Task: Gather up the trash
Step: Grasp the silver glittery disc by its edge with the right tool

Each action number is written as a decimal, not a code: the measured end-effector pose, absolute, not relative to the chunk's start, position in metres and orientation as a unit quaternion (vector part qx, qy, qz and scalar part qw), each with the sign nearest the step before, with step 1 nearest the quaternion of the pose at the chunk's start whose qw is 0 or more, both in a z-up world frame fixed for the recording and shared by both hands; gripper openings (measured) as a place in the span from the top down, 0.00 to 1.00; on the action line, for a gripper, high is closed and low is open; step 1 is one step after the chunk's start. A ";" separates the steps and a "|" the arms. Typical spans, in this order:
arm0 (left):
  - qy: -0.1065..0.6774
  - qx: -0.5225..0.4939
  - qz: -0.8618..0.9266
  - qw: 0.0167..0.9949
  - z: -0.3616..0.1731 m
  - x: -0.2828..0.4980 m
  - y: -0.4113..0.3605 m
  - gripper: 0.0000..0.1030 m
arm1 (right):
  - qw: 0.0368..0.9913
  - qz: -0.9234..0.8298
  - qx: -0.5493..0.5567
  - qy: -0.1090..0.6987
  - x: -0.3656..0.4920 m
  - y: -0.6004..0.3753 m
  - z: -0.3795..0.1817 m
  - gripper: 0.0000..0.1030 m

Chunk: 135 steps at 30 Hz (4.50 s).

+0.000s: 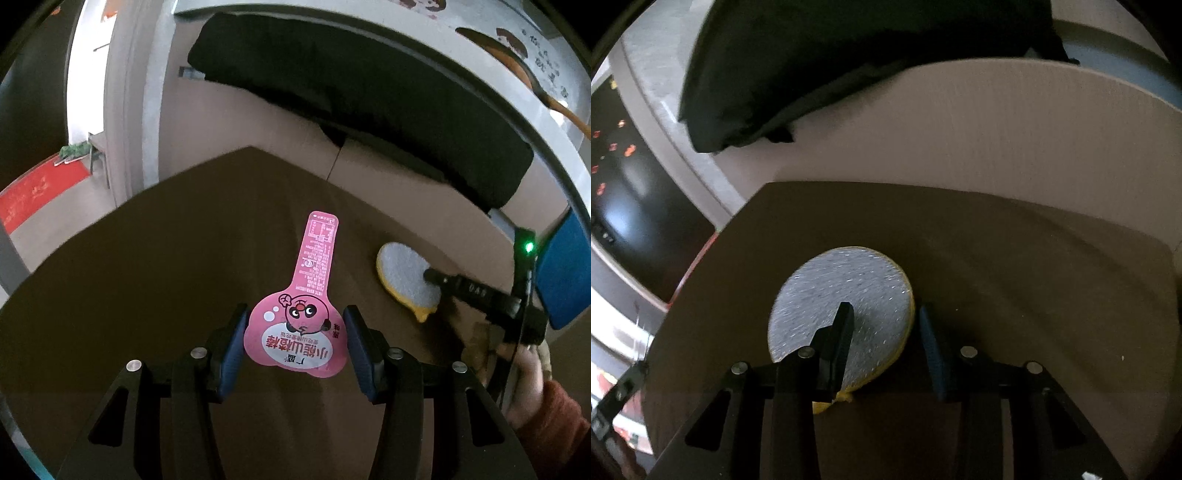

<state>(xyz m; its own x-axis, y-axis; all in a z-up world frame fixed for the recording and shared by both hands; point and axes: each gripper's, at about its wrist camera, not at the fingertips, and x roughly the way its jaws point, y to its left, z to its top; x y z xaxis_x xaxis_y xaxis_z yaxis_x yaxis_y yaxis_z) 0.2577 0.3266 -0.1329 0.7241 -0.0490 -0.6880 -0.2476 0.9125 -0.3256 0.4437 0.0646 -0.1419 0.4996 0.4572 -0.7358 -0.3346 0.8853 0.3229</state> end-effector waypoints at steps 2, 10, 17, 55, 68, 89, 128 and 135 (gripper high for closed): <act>0.375 -0.211 0.049 0.902 -0.138 0.259 0.327 0.50 | 0.863 0.235 0.063 0.443 0.444 0.070 -0.142 0.67; 0.399 -0.220 0.005 0.890 -0.148 0.268 0.321 0.50 | 0.865 0.282 0.035 0.414 0.429 0.087 -0.111 0.90; 0.397 -0.234 0.011 0.887 -0.152 0.268 0.329 0.50 | 0.852 0.352 0.029 0.388 0.404 0.115 -0.078 0.91; 0.450 -0.157 -0.040 0.878 -0.166 0.333 0.278 0.50 | 0.754 0.397 0.173 0.494 0.460 0.097 -0.155 0.63; 0.435 -0.201 0.024 0.878 -0.161 0.293 0.342 0.50 | 0.749 0.449 0.154 0.463 0.428 0.142 -0.108 0.63; 0.489 -0.104 -0.008 0.866 -0.156 0.313 0.334 0.50 | 0.804 0.361 0.047 0.470 0.438 0.151 -0.133 0.68; 0.422 -0.204 0.005 0.884 -0.138 0.227 0.386 0.50 | 0.732 0.500 0.076 0.456 0.397 0.229 -0.097 0.87; 0.341 -0.159 0.036 0.926 -0.085 0.223 0.344 0.50 | 0.807 0.454 0.016 0.378 0.374 0.170 -0.040 0.87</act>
